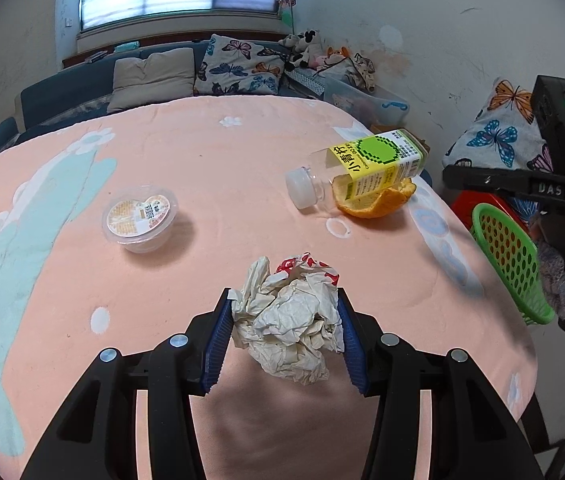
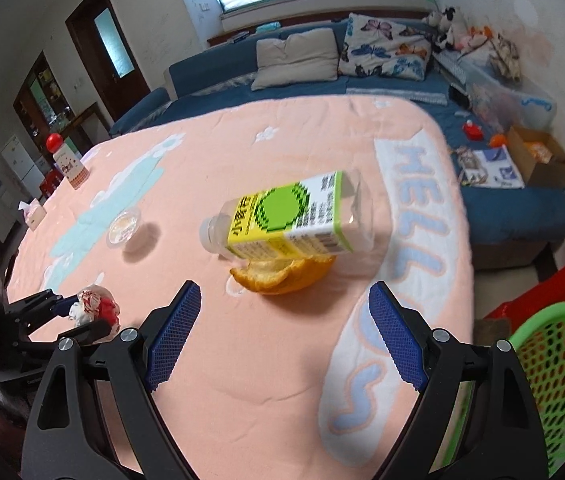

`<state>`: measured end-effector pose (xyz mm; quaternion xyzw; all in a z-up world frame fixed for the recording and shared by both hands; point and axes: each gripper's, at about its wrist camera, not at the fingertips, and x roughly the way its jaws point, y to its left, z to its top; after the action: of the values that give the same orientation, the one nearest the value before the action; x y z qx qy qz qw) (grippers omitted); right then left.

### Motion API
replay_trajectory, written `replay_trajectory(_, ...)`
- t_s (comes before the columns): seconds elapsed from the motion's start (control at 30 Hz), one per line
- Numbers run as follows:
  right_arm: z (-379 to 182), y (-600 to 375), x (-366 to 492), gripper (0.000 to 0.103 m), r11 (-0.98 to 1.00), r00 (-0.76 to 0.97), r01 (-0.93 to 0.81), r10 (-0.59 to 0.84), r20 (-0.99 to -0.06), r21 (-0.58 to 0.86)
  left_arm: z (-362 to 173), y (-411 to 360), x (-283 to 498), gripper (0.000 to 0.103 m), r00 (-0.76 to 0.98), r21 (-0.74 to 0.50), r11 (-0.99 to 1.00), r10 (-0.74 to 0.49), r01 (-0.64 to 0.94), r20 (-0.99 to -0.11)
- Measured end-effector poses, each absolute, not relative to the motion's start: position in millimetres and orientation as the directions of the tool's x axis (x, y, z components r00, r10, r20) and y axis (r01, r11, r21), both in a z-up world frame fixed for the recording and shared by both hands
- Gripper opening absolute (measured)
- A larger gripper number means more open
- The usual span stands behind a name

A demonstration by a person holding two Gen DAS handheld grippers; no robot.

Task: Collect trash
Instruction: 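Grasp the yellow-green juice bottle with the right gripper while the left holds the tissue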

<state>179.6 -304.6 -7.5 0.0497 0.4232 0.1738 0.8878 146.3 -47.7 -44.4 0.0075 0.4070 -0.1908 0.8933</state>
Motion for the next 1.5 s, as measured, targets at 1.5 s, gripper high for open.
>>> replay_trajectory(1.5, -57, -206, 273, 0.066, 0.415, 0.289, -0.875, 0.034, -0.957, -0.249, -52, -38, 164, 0.048, 0.55, -0.198, 0.932, -0.34, 0.302, -0.763)
